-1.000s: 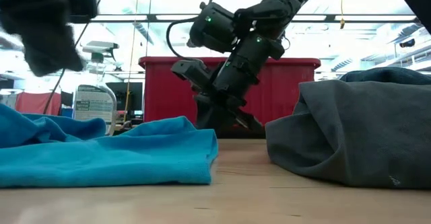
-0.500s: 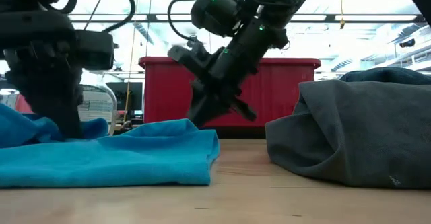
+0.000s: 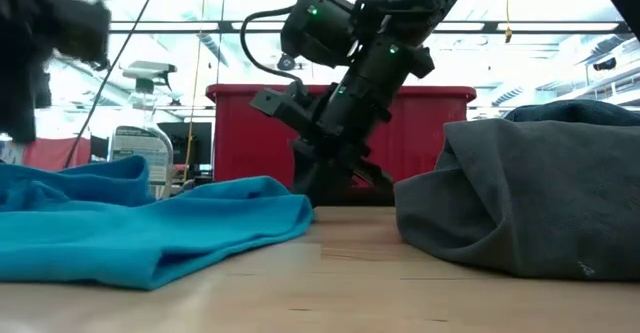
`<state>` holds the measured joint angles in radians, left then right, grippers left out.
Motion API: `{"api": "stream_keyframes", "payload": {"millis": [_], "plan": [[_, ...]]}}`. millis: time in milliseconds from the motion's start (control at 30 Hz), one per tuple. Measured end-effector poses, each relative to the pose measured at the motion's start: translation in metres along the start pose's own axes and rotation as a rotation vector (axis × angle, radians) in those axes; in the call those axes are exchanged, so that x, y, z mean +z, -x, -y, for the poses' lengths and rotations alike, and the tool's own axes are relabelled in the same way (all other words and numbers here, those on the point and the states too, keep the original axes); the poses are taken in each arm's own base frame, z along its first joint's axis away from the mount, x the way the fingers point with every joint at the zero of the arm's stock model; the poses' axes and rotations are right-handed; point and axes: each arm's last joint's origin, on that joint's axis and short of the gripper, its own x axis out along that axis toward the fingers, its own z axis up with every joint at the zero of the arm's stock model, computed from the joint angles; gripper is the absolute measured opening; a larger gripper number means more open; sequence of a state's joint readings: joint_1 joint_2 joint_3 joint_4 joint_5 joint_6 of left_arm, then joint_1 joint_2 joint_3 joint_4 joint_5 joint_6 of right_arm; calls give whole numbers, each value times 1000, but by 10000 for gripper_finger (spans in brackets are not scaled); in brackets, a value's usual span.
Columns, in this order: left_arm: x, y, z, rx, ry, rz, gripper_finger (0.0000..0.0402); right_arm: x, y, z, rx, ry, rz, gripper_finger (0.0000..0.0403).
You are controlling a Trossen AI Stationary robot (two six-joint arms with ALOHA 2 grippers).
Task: Fold laundry
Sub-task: Fold the blue shorts
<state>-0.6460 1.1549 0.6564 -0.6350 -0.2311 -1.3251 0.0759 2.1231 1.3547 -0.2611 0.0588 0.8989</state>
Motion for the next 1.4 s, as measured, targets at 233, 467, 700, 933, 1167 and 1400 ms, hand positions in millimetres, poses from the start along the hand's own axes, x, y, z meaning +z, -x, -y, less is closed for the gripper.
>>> {"api": "stream_keyframes", "payload": {"millis": [233,467,700,933,1167,1400], "plan": [[-6,40,-24,149,65,48,4,1,1,1,-1,11,3,6],[2,39,2,-81,-61,195,4,5,16,-2,13,49,15,6],[11,20,12,-57,-178,240,4,16,46,-12,58,101,95,6],[10,-20,-5,122,-182,165,4,18,35,-22,261,190,45,6],[11,-31,-12,132,-143,24,4,-8,16,-5,51,175,-121,6],[11,-31,-10,111,-144,18,4,14,20,21,-200,193,27,6]]}}
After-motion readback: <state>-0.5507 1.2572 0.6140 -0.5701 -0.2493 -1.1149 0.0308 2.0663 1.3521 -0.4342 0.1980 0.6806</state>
